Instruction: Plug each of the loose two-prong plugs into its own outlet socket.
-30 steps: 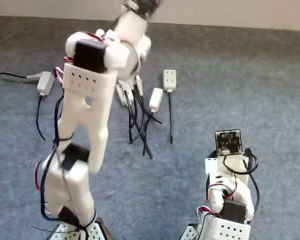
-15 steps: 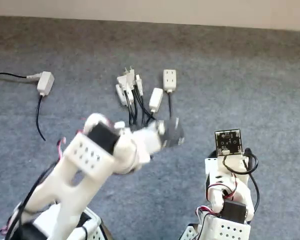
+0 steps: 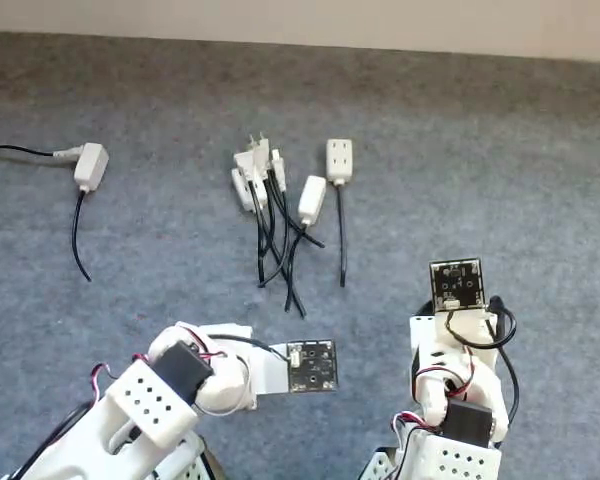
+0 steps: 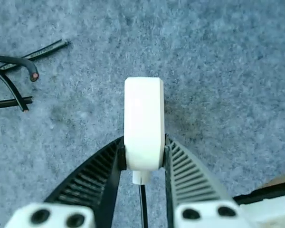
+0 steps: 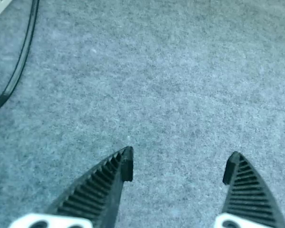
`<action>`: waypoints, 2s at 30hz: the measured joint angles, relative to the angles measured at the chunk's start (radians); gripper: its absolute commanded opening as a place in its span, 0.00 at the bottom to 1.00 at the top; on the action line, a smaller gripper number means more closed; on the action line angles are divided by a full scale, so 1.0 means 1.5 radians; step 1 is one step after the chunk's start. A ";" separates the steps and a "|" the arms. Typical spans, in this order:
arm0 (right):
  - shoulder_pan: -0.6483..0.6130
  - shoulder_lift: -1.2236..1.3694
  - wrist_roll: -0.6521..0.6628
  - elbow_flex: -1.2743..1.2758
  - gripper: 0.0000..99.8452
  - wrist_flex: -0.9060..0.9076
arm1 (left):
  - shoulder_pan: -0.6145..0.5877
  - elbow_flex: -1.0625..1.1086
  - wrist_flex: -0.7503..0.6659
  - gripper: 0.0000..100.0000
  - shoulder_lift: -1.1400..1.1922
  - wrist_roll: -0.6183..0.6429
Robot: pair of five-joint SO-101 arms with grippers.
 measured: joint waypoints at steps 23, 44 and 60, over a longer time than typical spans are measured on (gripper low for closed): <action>0.000 0.000 0.000 0.000 0.30 0.000 | -0.015 0.018 -0.029 0.10 -0.014 -0.001; 0.000 0.000 0.000 0.000 0.30 0.000 | -0.236 0.008 -0.159 0.10 -0.014 -0.090; -0.012 0.000 0.000 0.000 0.30 0.000 | -0.447 -0.103 -0.311 0.16 0.021 0.372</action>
